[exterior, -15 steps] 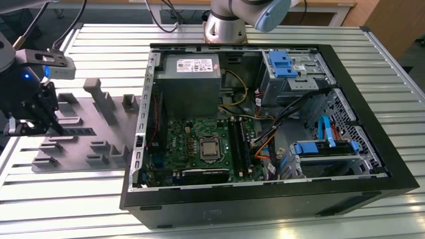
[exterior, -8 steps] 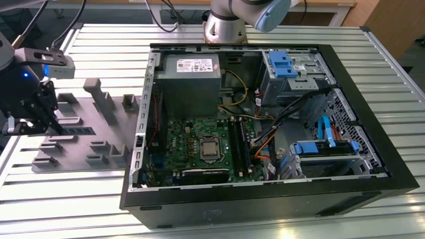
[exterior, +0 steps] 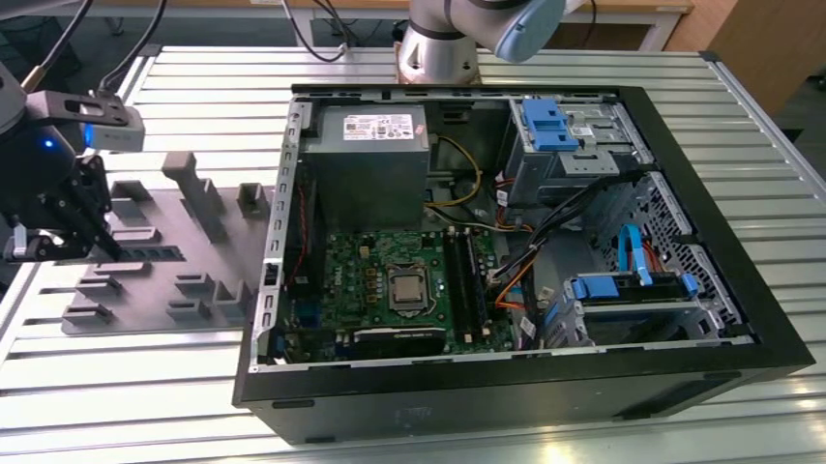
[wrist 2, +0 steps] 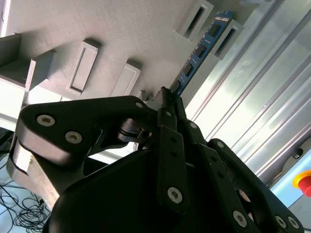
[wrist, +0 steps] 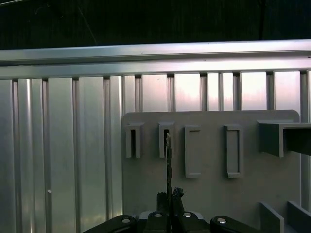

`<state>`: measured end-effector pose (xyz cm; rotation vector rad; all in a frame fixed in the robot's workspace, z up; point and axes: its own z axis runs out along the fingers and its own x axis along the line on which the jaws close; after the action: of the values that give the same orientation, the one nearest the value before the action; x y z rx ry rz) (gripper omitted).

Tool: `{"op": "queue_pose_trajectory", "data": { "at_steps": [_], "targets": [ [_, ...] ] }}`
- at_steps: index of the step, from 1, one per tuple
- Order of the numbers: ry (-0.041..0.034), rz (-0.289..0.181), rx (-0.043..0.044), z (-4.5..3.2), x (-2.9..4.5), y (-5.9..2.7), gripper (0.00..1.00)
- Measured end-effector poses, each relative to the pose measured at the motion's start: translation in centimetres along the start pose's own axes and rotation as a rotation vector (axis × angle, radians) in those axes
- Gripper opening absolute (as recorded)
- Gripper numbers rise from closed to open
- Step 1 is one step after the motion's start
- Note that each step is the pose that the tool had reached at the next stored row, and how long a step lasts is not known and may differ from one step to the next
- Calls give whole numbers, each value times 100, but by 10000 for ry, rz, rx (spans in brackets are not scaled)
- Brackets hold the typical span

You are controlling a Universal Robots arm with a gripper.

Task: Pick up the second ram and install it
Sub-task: 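Pick up the second ram and move it above second insertion slot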

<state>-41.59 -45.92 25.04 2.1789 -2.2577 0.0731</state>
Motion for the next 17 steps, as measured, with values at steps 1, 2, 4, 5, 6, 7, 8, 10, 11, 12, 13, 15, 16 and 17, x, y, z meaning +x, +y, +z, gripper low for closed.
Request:
{"op": "queue_pose_trajectory", "data": {
  "at_steps": [1, 2, 4, 5, 6, 7, 8, 10, 11, 12, 13, 15, 16, 17],
  "targets": [
    [0, 0, 0, -2, 0, 0, 14],
    [0, 0, 0, -3, 0, 0, 14],
    [1, 0, -2, -9, 0, 0, 14],
    [2, 0, -3, -13, 1, 0, 14],
    [1, 0, -2, -16, 1, -1, 14],
    [1, 0, -1, -21, 1, -1, 14],
    [2, 0, -2, -27, 1, -1, 14],
    [0, 0, 0, -36, 1, -1, 14],
    [0, 0, 0, -40, 1, -1, 14],
    [0, 0, 0, -44, 1, -2, 14],
    [1, 0, -1, -48, 2, -2, 14],
    [0, 0, 0, -54, 2, -2, 14],
    [0, 0, 0, -56, 2, -2, 14],
    [1, 0, -1, -59, 2, -2, 14]
  ]
}}
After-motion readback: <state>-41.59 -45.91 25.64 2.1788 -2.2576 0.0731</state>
